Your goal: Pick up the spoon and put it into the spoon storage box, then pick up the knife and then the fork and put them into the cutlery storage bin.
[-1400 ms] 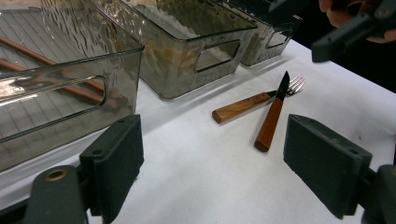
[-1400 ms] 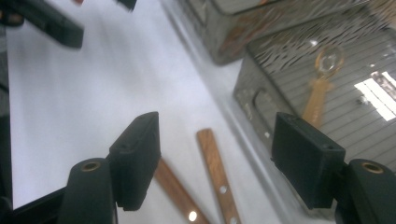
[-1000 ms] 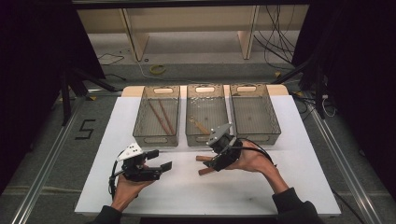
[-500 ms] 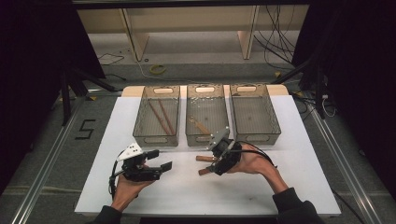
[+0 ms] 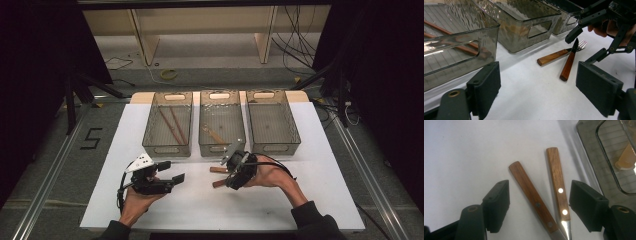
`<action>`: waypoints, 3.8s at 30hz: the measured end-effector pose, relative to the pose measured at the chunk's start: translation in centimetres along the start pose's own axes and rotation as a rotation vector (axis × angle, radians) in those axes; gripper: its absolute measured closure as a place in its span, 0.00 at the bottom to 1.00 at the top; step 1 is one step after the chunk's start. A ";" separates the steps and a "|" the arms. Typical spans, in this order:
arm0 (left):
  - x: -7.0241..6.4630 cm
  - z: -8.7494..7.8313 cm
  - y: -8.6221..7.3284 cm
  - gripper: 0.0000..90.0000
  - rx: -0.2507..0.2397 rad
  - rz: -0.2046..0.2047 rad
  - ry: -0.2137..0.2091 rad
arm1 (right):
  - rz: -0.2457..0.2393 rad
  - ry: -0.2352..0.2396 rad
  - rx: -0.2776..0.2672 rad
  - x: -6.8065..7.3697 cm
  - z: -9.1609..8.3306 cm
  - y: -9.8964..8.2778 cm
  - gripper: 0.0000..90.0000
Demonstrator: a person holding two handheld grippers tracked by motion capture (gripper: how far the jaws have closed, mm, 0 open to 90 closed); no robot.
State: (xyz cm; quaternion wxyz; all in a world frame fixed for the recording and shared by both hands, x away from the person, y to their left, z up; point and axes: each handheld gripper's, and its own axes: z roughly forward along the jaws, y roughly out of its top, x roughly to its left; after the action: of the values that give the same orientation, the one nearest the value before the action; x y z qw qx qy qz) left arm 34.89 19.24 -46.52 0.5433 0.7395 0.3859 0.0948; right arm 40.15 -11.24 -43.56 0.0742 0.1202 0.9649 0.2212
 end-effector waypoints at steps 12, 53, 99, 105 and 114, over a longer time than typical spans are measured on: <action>0.0 -0.1 0.0 0.22 -0.002 -0.002 0.004 | -0.026 0.008 0.043 -0.3 0.8 -0.2 0.46; -0.1 0.0 -0.1 0.22 0.010 0.008 0.000 | -0.187 0.058 0.245 -0.5 2.4 -0.1 0.77; 0.0 0.0 -0.1 0.22 0.006 -0.002 0.001 | 0.000 -0.059 -0.007 -2.8 -2.9 1.2 0.86; 0.0 -0.1 -0.1 0.22 0.005 0.001 0.002 | 0.146 -0.054 -0.098 -4.3 -4.6 1.1 0.86; 0.0 -0.1 -0.1 0.21 0.005 -0.001 0.003 | 0.268 -0.098 -0.188 -6.4 -7.2 0.7 0.86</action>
State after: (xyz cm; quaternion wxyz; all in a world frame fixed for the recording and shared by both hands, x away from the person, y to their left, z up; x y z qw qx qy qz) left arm 34.82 19.31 -46.58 0.5409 0.7406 0.3872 0.0946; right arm 44.98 -15.23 -36.22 0.1020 0.2508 0.9106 0.3124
